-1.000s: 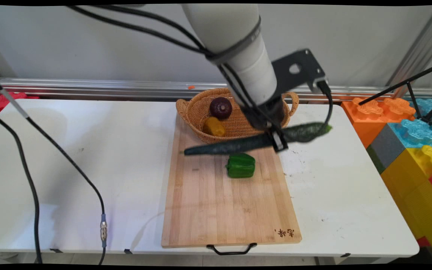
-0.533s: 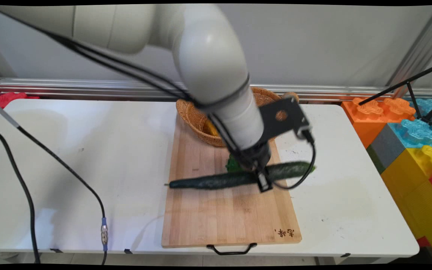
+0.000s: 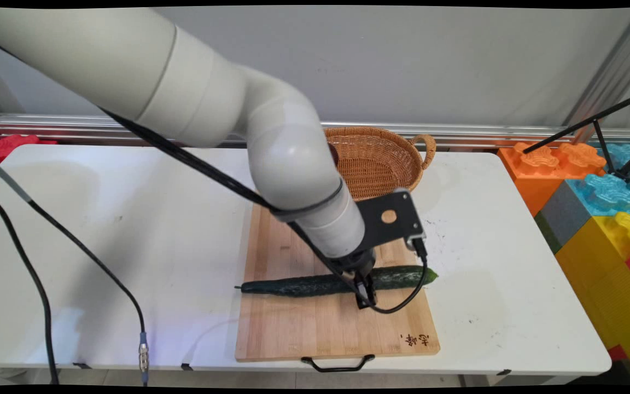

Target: Place the picked object on the cutting board

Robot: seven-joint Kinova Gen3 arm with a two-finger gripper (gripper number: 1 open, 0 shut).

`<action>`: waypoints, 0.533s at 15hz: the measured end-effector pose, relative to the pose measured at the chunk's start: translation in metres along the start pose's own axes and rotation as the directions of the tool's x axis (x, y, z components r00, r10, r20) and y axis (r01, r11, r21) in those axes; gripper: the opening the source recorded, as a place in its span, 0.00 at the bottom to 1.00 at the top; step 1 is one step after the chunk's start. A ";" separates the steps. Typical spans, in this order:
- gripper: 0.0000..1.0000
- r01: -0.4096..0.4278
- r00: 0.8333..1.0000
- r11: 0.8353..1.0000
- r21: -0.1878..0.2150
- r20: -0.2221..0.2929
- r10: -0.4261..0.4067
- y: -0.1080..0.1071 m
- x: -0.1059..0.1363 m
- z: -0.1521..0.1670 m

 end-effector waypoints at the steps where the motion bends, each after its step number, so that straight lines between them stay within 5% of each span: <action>1: 0.00 -0.009 1.000 1.000 -0.001 0.001 0.009 0.001 -0.003 0.004; 2: 0.00 -0.019 1.000 1.000 -0.002 0.003 0.019 0.002 -0.005 0.009; 3: 1.00 -0.029 1.000 1.000 -0.004 0.003 0.029 0.004 -0.007 0.012; 8: 1.00 -0.044 0.999 0.999 -0.001 0.001 0.044 0.006 -0.004 0.009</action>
